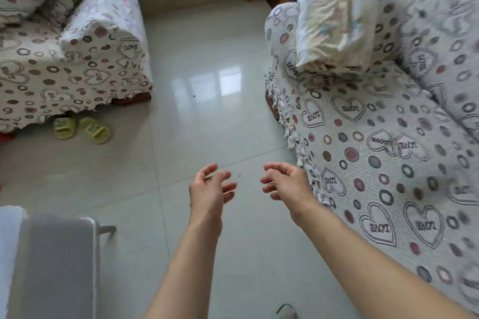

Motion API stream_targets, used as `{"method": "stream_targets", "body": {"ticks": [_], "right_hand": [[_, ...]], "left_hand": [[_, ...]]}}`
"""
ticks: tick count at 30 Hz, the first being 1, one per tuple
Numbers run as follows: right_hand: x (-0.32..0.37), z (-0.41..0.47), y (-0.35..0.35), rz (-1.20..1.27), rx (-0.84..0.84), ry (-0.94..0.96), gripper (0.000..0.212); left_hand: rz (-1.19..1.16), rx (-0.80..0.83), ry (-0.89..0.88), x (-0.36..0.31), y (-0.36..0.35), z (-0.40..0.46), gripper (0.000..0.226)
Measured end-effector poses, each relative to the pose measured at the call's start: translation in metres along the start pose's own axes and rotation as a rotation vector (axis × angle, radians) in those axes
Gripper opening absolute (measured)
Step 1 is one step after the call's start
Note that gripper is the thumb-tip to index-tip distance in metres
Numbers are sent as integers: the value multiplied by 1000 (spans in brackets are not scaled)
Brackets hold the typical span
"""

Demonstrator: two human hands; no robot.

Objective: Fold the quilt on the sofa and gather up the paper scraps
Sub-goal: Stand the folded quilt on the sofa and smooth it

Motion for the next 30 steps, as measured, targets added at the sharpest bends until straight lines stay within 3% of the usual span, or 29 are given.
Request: {"method": "stream_targets", "body": {"ticks": [8,15,23,30], "right_hand": [[53,39,132,127,-140,66,15],[86,76,180,234,-238,118,10],[128,162,194,303,-271,98,9],[174,266,192,264,-345,98,13]], "left_hand": [[99,312,7,-24,-194,-28,23],[205,463,-41,-49,-277,-17,20],[310,514,-39,-93,-343,58,24],[447,462,-90,-153,-392,165,24]]}}
Point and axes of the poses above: each hand's wrist, its own z-axis towards the middle knuckle, its own y-axis out of the back of the hand, x = y × z, the point moved 6 cm from there along z, towards the middle knuckle, and after that the axes turned 7 degrees about z, right-handed, at the moved point
